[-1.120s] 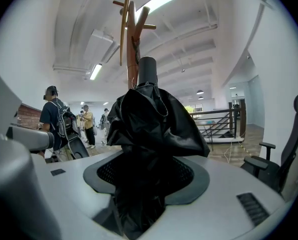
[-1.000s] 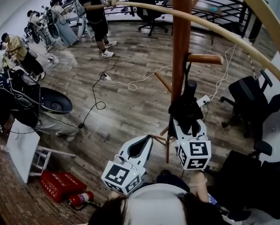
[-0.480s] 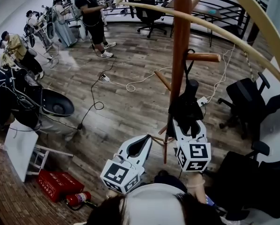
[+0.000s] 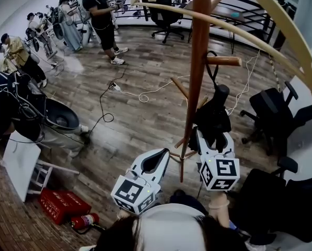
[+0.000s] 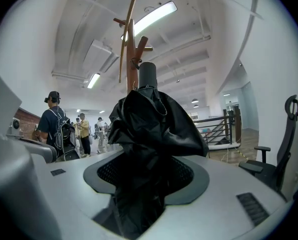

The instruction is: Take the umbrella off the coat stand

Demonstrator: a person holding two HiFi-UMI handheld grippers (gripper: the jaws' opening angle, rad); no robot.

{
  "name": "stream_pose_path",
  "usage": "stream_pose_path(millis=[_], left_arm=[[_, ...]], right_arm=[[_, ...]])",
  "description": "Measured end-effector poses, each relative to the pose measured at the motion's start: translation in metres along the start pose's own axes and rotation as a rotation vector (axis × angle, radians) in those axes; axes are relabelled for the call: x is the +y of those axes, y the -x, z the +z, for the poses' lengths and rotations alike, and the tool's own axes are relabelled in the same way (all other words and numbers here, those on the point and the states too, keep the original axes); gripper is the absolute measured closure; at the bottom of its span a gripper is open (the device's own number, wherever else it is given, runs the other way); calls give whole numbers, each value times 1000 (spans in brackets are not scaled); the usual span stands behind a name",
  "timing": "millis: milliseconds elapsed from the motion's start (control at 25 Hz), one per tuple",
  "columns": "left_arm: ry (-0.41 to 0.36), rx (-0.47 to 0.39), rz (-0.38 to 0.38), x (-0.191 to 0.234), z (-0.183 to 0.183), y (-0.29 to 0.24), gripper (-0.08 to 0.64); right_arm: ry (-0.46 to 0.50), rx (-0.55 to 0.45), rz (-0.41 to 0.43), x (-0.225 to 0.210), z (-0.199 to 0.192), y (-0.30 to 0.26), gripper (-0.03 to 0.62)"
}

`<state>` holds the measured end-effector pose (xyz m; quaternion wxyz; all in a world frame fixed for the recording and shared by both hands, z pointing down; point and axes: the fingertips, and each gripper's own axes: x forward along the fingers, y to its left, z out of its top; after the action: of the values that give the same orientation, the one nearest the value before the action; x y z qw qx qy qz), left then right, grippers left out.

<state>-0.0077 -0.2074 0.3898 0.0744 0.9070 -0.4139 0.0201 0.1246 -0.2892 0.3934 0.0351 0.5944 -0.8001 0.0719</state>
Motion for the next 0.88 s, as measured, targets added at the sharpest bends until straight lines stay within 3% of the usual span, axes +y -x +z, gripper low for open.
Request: stream_pose_path(millis=[880], left_arm=[[8, -29, -14, -20, 4, 14, 551]], right_arm=[[24, -56, -51, -12, 25, 30, 337]])
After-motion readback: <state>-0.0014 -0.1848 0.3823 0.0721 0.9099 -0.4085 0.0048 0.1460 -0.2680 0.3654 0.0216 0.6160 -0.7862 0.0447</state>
